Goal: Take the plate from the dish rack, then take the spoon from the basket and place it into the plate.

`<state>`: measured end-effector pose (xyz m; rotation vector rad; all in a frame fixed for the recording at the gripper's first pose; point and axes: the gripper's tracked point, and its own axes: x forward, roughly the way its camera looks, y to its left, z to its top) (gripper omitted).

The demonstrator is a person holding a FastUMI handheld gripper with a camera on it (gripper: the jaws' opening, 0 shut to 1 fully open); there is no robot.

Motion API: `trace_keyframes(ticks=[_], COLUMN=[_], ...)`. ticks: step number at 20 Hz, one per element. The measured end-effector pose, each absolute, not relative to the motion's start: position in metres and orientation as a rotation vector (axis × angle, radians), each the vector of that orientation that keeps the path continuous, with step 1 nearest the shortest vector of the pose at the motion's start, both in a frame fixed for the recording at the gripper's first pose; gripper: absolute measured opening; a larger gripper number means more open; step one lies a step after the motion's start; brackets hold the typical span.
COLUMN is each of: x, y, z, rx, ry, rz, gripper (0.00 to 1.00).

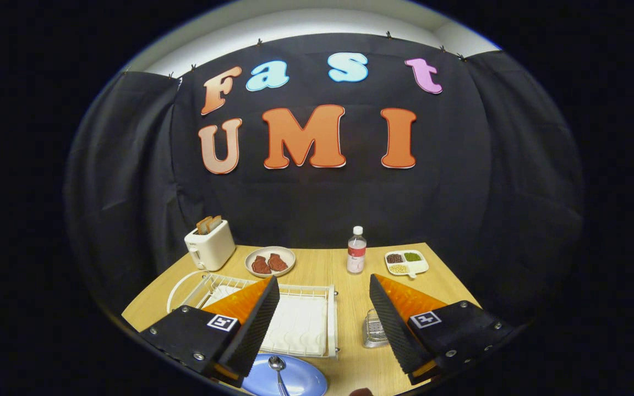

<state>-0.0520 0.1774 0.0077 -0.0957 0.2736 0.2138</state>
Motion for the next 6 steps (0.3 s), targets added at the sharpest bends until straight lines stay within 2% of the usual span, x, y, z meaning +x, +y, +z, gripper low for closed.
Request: trace_keyframes(ticks=[6], x=[-0.058], y=[0.169], z=[0.03], rx=[-0.078], ry=[0.214], rz=[0.174], gripper=[0.98])
